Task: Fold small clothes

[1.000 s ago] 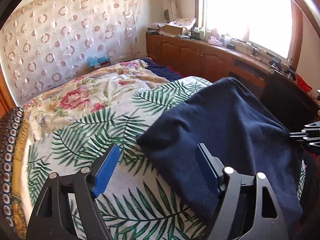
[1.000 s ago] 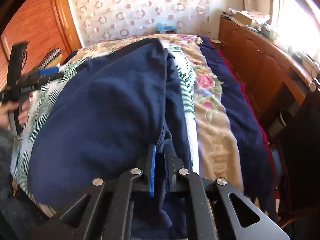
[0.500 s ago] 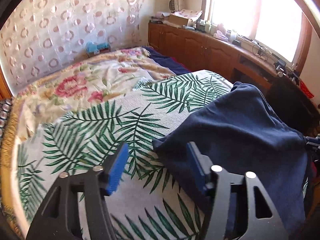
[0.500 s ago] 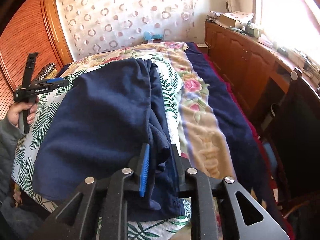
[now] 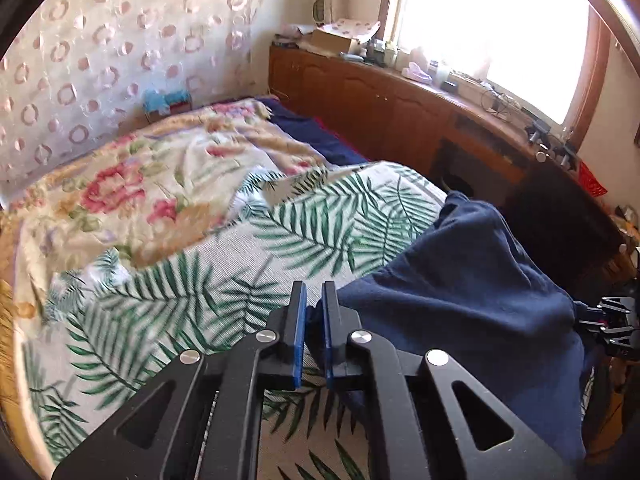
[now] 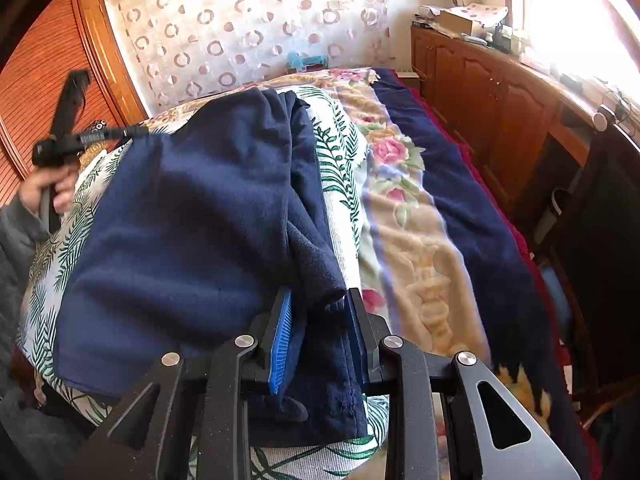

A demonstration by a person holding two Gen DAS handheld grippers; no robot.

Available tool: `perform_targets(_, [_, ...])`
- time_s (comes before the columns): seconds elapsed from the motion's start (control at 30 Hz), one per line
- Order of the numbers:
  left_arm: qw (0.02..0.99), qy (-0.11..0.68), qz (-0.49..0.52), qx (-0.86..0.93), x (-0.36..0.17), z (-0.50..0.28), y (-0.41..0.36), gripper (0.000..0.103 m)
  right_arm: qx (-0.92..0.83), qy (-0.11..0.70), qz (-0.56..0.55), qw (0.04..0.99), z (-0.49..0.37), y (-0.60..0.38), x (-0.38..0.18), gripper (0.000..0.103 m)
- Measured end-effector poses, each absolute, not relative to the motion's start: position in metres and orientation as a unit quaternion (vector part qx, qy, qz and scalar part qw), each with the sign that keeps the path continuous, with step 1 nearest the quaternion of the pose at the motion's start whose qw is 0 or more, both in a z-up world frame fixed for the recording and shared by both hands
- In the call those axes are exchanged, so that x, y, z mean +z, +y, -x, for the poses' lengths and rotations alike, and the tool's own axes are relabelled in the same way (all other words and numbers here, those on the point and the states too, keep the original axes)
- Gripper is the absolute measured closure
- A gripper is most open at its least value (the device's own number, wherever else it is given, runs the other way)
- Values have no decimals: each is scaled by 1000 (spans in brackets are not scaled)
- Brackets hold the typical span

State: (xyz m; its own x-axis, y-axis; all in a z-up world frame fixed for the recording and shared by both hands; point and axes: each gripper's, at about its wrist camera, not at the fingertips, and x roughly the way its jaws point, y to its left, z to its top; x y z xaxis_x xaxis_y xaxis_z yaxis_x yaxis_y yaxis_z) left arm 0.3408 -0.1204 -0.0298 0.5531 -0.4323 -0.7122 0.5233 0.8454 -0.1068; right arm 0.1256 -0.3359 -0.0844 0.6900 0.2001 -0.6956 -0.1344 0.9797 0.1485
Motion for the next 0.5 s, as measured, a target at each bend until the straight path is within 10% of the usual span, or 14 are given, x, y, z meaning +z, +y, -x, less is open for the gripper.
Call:
perform_targets(0.13, [887,381,-79,-248,-28,-334,-122,94,91,381,-50,919,-124,-339,-84,76])
perform_targets(0.43, [893,362,-69,-260,-19,-292,-114,23,73,364,-39,928,-116,-339,-74,76])
perform_targets(0.5, [891,358,-60,-274,-18,-274,-114,23,70,361,-37,929,-113,-340,-73,76])
